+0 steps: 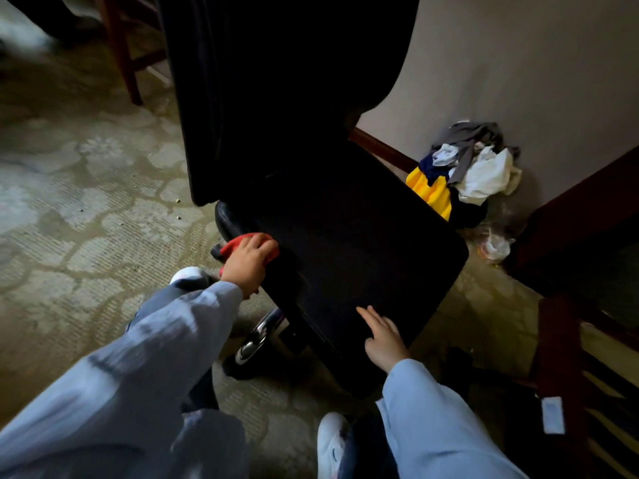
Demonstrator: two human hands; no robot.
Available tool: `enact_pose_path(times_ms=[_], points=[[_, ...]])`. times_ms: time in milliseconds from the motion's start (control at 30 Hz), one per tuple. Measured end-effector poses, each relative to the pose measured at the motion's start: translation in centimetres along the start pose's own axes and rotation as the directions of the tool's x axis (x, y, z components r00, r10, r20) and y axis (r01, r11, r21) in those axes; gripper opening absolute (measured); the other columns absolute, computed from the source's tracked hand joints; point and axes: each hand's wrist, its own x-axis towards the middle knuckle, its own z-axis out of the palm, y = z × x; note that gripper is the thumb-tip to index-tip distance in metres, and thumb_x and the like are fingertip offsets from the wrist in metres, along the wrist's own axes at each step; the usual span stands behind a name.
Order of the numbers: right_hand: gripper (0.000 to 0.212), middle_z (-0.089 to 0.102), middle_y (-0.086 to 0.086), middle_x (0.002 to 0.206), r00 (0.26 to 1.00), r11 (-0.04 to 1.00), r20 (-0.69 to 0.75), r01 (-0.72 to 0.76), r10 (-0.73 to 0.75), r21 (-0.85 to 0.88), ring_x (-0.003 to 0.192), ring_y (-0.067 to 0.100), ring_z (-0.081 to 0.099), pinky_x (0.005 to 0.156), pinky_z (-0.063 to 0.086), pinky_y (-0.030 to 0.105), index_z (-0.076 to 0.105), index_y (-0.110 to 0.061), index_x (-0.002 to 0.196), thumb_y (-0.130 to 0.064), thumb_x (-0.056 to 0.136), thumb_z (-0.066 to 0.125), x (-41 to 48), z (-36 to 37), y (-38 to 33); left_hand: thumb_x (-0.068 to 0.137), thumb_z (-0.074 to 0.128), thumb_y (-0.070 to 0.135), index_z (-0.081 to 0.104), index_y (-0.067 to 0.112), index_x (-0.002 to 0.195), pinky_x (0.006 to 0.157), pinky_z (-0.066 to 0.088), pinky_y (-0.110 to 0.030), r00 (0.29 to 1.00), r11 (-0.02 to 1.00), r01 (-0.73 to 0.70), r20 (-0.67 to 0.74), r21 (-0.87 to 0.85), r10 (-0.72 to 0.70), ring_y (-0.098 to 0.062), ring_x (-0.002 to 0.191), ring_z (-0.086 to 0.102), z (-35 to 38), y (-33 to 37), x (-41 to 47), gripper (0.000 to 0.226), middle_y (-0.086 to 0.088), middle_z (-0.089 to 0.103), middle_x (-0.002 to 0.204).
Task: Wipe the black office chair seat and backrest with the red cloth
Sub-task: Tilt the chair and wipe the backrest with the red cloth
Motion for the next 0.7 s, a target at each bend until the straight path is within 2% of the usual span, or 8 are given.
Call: enact_pose_path(times_ms=[100,200,333,400,500,567,633,700], points=[[0.074,0.02,-0.016,0.154,0.997,0.996,0.026,0.077,-0.078,0.033,0.14,0.009,0.017,0.115,0.013,0.025,0.029,-0.037,0.144,0.004,0.082,0.034,-0.2,0.5,-1.0,0.081,0.057,0.002,0.063,0.01,0.104,0.089,0.039,-0.041,0.986,0.987,0.144,-0.074,-0.069,-0.149,-0.039,0.103,0.053,0.1,0.2,1.9,0.025,-0.015,0.06,0.111],[0.078,0.018,-0.013,0.155,0.982,0.983,0.07,0.167,-0.173,0.079,0.14,0.008,0.015,0.11,0.011,0.017,0.026,-0.034,0.145,0.008,0.08,0.035,-0.4,1.9,-2.0,0.08,0.058,0.003,0.063,0.007,0.102,0.084,0.042,-0.044,0.982,0.986,0.151,-0.104,-0.073,-0.158,-0.042,0.094,0.055,1.0,1.6,2.5,0.023,-0.018,0.061,0.105],[0.078,0.015,-0.011,0.156,0.963,0.967,0.123,0.225,-0.24,0.122,0.141,0.009,0.012,0.112,0.008,0.018,0.026,-0.032,0.145,0.01,0.08,0.035,0.0,3.1,-3.2,0.073,0.055,0.0,0.063,0.007,0.104,0.081,0.046,-0.043,0.999,0.999,-0.036,0.0,-0.028,0.036,-0.041,0.088,0.055,2.4,4.9,1.0,0.033,-0.019,0.061,0.103],[0.073,0.019,-0.004,0.155,0.96,0.951,0.136,0.208,-0.243,0.228,0.142,0.012,0.014,0.109,0.007,0.015,0.033,-0.024,0.144,0.013,0.081,0.035,0.1,3.4,-3.8,0.076,0.044,0.011,0.064,0.009,0.102,0.081,0.046,-0.04,0.985,0.987,-0.149,0.08,-0.05,0.153,-0.038,0.087,0.056,2.9,6.8,-0.6,0.032,-0.016,0.061,0.101],[0.057,0.041,0.008,0.141,0.973,0.89,0.077,0.165,-0.217,0.426,0.136,0.02,0.033,0.101,0.019,0.01,0.05,-0.006,0.131,0.018,0.082,0.034,0.1,3.2,-4.0,0.081,0.046,0.02,0.064,0.012,0.103,0.085,0.045,-0.036,0.93,0.946,-0.275,0.201,-0.173,0.308,-0.033,0.09,0.059,2.6,8.3,-2.8,0.03,-0.012,0.063,0.101],[0.052,0.049,0.006,0.133,0.985,0.874,-0.029,0.166,-0.172,0.456,0.13,0.02,0.041,0.099,0.024,0.011,0.057,-0.007,0.124,0.016,0.083,0.034,-0.1,2.3,-3.3,0.083,0.055,0.018,0.061,0.011,0.113,0.087,0.046,-0.034,0.909,0.929,-0.281,0.244,-0.241,0.338,-0.03,0.095,0.061,1.5,7.9,-2.9,0.032,-0.012,0.064,0.104],[0.052,0.047,0.005,0.136,0.986,0.87,-0.125,0.158,-0.113,0.468,0.13,0.016,0.039,0.103,0.025,0.017,0.055,-0.013,0.126,0.012,0.085,0.036,-0.2,1.2,-2.3,0.082,0.06,0.013,0.059,0.007,0.116,0.086,0.044,-0.032,0.949,0.942,-0.238,0.152,-0.236,0.278,-0.032,0.092,0.062,0.4,7.0,-1.9,0.035,-0.015,0.065,0.104],[0.055,0.036,0.001,0.146,0.981,0.906,-0.177,0.14,-0.073,0.399,0.137,0.015,0.028,0.111,0.021,0.025,0.048,-0.02,0.133,0.007,0.087,0.037,0.3,0.2,-1.1,0.079,0.064,0.01,0.061,0.007,0.114,0.083,0.038,-0.028,0.987,0.969,-0.159,-0.031,-0.19,0.156,-0.035,0.086,0.061,-0.6,6.0,-0.3,0.035,-0.013,0.066,0.105]])
